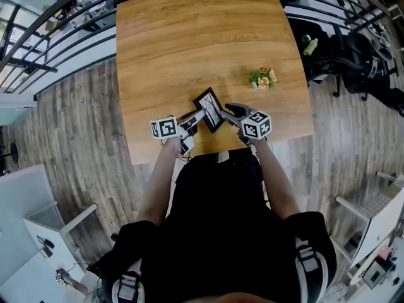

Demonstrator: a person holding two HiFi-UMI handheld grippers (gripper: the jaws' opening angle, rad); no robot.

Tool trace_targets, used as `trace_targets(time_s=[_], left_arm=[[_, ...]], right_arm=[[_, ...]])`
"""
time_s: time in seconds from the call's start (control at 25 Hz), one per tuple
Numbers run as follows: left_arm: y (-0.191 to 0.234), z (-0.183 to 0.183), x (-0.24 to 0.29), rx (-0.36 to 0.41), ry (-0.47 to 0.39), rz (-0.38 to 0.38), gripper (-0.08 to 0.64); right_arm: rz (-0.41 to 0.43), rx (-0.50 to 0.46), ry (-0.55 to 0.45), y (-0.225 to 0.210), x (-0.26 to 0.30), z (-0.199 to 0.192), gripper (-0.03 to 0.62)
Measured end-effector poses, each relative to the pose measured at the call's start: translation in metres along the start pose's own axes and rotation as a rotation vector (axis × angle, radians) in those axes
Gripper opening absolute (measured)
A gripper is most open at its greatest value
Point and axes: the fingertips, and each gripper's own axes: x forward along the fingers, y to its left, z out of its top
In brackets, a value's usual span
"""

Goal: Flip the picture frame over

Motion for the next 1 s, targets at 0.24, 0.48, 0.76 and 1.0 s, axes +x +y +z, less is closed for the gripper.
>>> trace_targets(time_s=[0.24,0.48,0.76,1.0], left_arm=[[-0.008,-0.007,-0.008,-0.014,0.049,-0.033,0.081],[-0.016,-0.01,-0.011,0.013,0.102,-0.094,0.081],[-0.023,-0.016,-0.015,-0.016,0.122,-0.173,0.081],[-0.011,-0.023,-0.018,0.002,0.133,-0.155,0.081]], right_arm=[[0.089,0.118,0.009,0.003,0.002,-0.006,0.139],[0.189,0.23,-0.012,0.012,0.001,-0.011,0.171],[0.279,0.308,0.007,0.024,-0.008,-0.019,0.111],[0.248,0.28,0.019,0.023,-0.01,-0.027,0.104]])
